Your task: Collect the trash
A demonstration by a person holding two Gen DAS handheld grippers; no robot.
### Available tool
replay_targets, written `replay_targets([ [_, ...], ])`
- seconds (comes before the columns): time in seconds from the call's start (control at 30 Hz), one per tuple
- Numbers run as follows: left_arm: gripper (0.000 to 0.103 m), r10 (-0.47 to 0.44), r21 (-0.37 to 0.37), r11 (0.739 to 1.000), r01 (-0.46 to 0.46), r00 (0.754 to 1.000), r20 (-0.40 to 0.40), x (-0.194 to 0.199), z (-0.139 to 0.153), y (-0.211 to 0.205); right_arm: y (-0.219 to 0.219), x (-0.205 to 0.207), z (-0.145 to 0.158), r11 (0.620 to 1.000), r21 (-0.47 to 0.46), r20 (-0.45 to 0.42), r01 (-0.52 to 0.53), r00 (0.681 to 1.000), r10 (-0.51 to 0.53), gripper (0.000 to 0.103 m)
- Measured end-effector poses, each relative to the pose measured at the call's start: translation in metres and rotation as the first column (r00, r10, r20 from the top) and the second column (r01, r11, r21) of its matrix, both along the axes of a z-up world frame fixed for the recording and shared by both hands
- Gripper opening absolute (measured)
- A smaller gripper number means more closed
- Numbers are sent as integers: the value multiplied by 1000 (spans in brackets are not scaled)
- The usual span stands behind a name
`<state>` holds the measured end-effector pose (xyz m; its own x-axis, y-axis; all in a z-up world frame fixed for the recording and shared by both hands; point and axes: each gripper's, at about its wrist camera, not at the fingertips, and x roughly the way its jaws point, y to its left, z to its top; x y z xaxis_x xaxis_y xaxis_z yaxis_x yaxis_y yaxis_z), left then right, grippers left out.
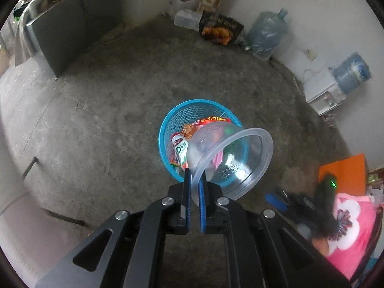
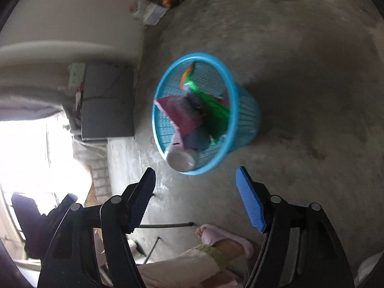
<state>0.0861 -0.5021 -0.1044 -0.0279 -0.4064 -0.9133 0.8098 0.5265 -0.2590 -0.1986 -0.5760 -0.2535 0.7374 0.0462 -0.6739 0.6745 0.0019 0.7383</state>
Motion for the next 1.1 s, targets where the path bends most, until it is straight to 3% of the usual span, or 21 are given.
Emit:
replay_targets([
  [0.1, 6, 21, 8, 1000, -21, 1000, 2, 7, -13, -31, 2, -16, -1, 999, 17, -4, 35, 999, -35, 67],
  [0.17, 27, 42, -5, 999, -42, 999, -25, 13, -24, -48, 4, -24, -3, 998, 34, -3, 45, 999, -45, 67],
  [0.2, 48, 59, 1, 998, -59, 998, -29, 15, -28, -52, 5, -26, -3, 998, 42, -3, 53, 999, -53, 67],
  [0.23, 53, 81, 3, 997, -81, 996, -30, 16, -31, -52, 6, -25, -3, 998, 44, -3, 54, 999, -54, 67],
  [0.4, 54, 89, -18, 996, -90, 994, -67, 14, -24, -34, 16, -11, -1, 998, 46, 3, 32, 999, -33, 67],
  [0.57, 54, 81, -59, 995, -84, 995, -58, 11, 3, -8, 23, 11, 5, 999, 45, 28, -10, 1000, 9, 67],
  [0.67, 54, 81, -84, 993, -86, 995, -57, 9, 23, 9, 29, 19, 19, 999, 12, 29, -31, 999, 31, 67],
  [0.77, 58, 85, -116, 989, -88, 996, -35, 7, 50, 33, 37, 32, 45, 993, -86, -12, -83, 997, 82, 67],
  [0.87, 68, 92, -165, 982, -91, 996, -2, 3, 77, 67, 53, 50, 82, 955, -236, -95, -178, 983, 160, 67],
  [0.93, 75, 99, -175, 980, -95, 995, 18, 2, 88, 90, 70, 64, 111, 905, -342, -149, -254, 965, 214, 71],
  [1.1, 85, 204, -206, 961, -186, 976, 74, 0, 117, 179, 128, 95, 178, 718, -571, -248, -399, 917, 312, 87],
])
